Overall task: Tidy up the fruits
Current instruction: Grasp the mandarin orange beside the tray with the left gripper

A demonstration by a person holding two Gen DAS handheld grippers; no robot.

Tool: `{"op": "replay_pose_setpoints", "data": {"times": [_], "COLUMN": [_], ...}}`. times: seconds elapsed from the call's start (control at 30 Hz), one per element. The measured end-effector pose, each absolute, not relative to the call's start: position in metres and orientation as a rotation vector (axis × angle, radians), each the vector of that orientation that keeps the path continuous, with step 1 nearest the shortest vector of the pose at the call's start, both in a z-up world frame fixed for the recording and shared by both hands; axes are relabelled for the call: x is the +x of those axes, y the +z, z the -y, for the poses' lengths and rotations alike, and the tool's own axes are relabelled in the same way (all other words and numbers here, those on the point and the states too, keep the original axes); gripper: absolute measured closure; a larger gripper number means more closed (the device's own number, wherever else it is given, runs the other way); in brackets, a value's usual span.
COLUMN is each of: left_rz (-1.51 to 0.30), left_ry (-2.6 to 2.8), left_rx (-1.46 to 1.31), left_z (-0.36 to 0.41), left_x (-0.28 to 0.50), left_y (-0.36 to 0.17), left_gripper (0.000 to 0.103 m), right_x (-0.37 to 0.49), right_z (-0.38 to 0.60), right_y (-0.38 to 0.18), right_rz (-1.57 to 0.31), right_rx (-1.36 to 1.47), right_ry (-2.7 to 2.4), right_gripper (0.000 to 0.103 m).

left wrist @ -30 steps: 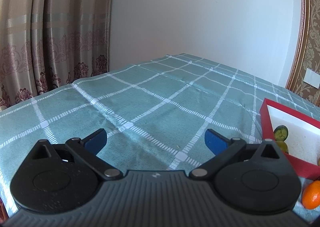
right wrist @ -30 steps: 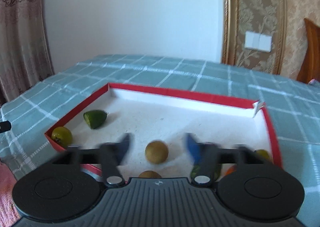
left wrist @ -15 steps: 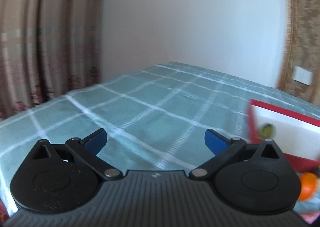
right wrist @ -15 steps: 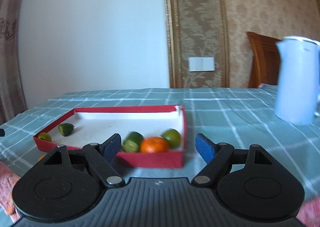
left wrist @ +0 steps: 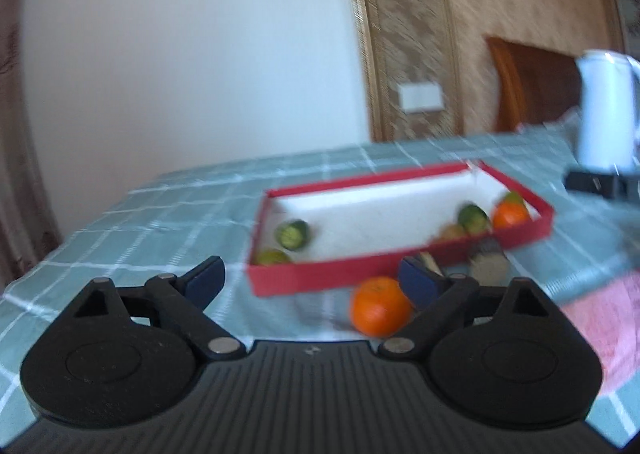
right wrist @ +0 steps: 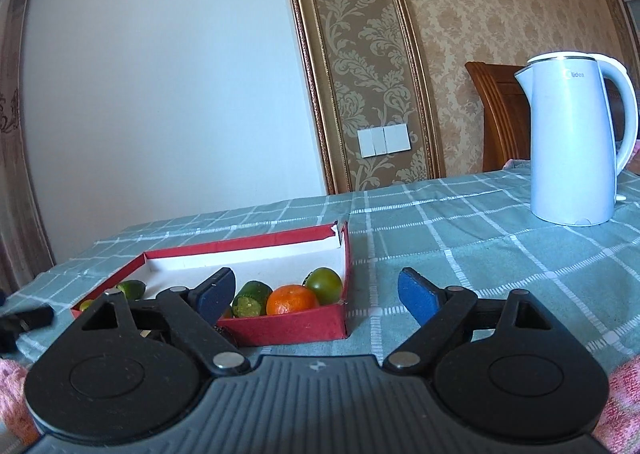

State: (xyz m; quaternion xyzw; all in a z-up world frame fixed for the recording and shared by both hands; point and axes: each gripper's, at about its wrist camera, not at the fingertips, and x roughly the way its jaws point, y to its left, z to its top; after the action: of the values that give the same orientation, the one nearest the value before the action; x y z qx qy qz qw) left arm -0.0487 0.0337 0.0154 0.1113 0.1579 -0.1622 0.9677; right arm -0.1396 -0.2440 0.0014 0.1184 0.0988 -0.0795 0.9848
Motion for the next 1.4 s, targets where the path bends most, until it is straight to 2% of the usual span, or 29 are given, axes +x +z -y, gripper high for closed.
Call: {"op": "replay_pose_setpoints", "data": {"times": [0.47,0.5,0.57,0.83,0.93,1.4], "left_rz": [-0.482,-0.501,-0.537,-0.578,-0.571,-0.523], "left_ry": [-0.381,-0.385,-0.39,-0.447,-0.435,-0.379], "left_rx": [0.309,0.308,0.305,0.233,0.242,0.189], "left_z": [-0.002,-0.001,-0.001,-0.004,-0.002,-0.015], "left_x": [-0.027,-0.024,-0.018,-0.013,-0.014,-0.027], "left_y": [-0.004,-0.005,-0.007,-0.009,-0.009,0.009], "left_gripper": [0.01,0.012,0.024,0.058,0.063,0.064], "right_x": [-0.141,-0.141,-0.141,-0.14,-0.14,-0.14], "right_z": [0.251,0.251,0.252,0.253,0.253,0.254], "right_y": [0.0,0.0,-0.001,-0.001,-0.001,-0.001], "right_rz": [-0.189,-0.188,-0.186,-0.187,-0.187,-0.187], "right_rx": [0.287,0.289,0.294,0.299,0.3,0.297], "right_ry": [-0.147,-0.147,-0.147,-0.146,-0.146,-0.144], "right_gripper": [0.014,0.014,0.014,0.014,0.014,0.013]}}
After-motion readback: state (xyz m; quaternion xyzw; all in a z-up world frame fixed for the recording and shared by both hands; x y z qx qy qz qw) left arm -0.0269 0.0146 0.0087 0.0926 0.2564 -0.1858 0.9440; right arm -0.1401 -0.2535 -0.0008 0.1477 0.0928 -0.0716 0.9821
